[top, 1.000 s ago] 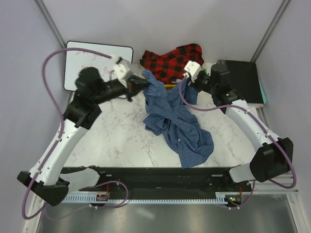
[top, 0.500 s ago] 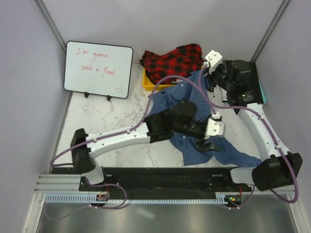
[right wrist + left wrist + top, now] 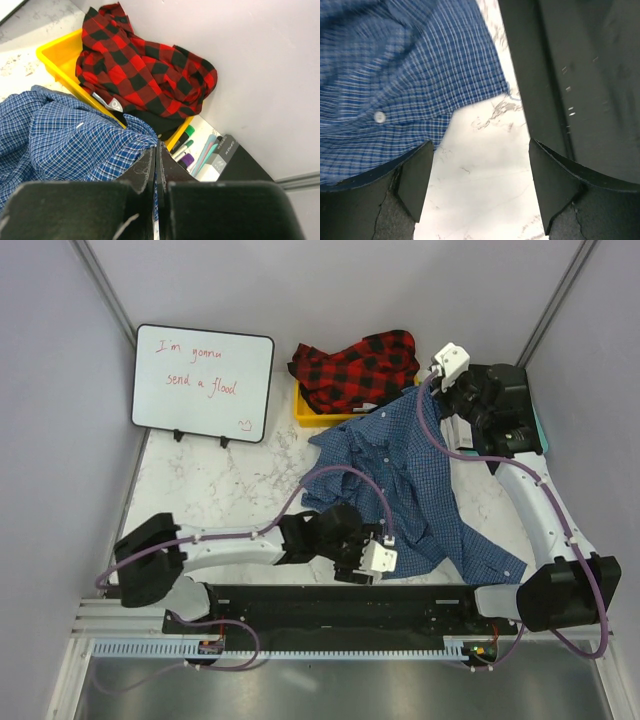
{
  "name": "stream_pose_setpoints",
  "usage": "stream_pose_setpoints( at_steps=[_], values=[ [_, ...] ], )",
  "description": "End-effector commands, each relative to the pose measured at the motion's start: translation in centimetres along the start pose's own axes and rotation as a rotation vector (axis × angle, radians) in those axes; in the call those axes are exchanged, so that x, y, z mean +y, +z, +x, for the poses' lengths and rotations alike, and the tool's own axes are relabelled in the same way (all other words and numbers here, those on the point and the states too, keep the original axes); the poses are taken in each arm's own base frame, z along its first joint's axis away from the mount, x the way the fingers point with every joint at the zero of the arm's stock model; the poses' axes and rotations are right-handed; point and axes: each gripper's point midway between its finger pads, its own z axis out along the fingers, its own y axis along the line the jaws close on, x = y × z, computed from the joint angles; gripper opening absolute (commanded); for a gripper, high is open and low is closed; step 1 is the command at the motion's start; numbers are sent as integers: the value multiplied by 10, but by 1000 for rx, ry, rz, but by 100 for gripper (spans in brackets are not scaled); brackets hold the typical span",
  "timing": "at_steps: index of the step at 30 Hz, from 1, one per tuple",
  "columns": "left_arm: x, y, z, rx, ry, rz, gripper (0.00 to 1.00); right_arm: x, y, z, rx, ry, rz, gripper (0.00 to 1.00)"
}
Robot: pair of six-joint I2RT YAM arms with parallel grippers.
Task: Fold and stack the long sleeve shirts
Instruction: Flatten the shirt out
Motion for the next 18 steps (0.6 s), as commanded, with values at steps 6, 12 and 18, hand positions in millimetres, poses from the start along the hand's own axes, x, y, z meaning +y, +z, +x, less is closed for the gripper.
stream_pose_setpoints(
  at_steps=[6,12,18],
  values=[
    [62,59,-18,2,235,-86,84,-16,-13,-17,-44,-42,65,0],
    [50,82,8,63,304,47,81,-17,-14,-19,-41,-27,70,0],
    [55,75,47,151,272,140,59,-19,-17,-21,-33,-28,79,0]
  ],
)
